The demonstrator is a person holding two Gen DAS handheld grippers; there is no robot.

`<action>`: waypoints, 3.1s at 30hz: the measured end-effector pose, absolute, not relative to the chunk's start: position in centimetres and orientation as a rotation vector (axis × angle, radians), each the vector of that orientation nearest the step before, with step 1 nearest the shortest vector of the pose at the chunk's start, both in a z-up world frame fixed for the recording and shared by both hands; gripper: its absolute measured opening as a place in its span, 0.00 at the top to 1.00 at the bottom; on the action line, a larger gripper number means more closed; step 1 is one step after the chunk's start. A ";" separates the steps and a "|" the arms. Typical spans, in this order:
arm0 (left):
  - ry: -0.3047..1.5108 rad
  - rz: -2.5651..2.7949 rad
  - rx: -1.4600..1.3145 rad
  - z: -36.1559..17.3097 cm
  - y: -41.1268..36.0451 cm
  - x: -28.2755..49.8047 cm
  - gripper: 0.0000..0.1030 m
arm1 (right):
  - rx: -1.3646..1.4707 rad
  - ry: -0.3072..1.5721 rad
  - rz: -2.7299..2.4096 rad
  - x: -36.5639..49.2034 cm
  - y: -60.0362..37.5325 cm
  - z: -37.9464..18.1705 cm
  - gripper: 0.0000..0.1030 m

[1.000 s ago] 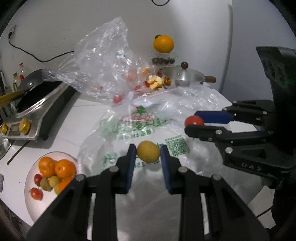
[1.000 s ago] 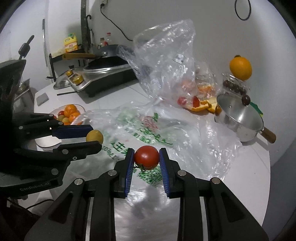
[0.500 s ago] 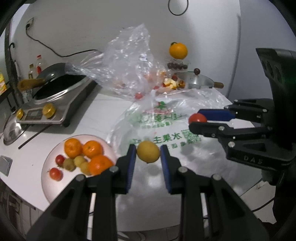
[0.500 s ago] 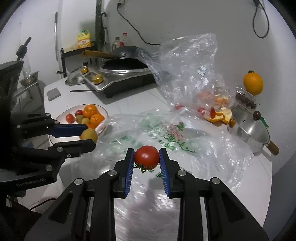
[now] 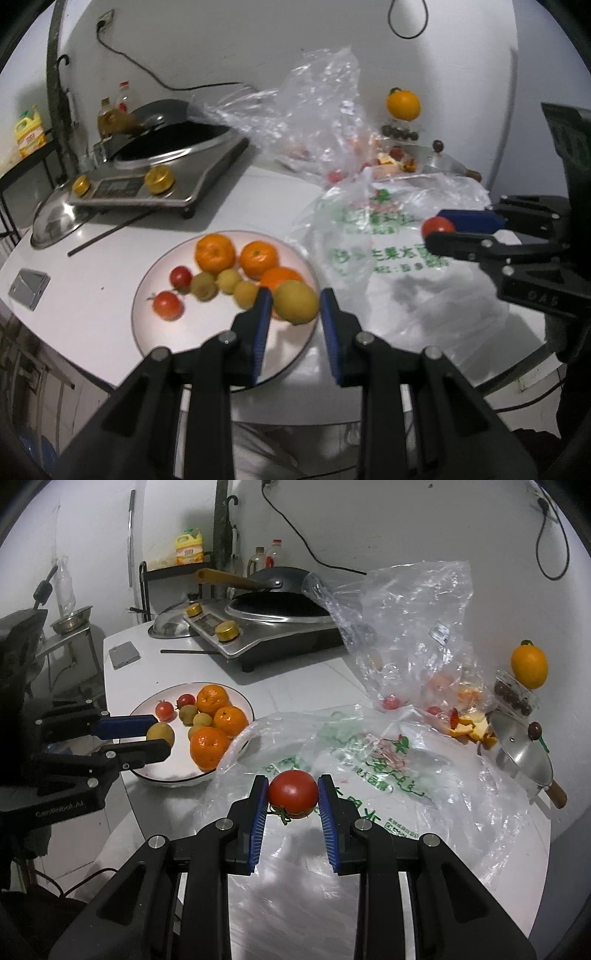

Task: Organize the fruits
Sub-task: 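Carry the yellow fruit in the left gripper and tomato in the right to the plate, then lower the yellow fruit onto the plate and open the left gripper while the right gripper holds the tomato, then lower the red cherry tomato onto the plate and open the right gripper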

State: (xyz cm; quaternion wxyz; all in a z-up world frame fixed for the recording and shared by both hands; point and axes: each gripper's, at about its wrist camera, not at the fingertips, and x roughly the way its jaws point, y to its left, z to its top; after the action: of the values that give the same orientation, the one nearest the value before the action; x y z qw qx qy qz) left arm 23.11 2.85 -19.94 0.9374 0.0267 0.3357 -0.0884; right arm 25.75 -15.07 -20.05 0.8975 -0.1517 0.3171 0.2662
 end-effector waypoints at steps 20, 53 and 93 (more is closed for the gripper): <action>0.717 -0.117 0.019 -22.4 7.1 24.7 0.73 | -0.352 0.681 0.629 26.8 -10.2 -21.1 0.71; 0.779 -0.101 -0.039 -24.6 8.3 28.5 0.70 | -0.345 0.724 0.652 29.1 -9.2 -22.9 0.71; 0.676 -0.024 -0.101 -22.1 15.6 20.7 0.47 | -0.444 0.687 0.766 24.4 0.0 -21.9 0.71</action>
State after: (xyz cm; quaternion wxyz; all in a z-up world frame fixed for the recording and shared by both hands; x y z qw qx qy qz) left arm 20.71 15.63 -22.06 0.9422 -0.0494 0.3313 -0.0117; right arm 24.37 -0.05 -21.86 0.8471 -0.2104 0.3258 0.3634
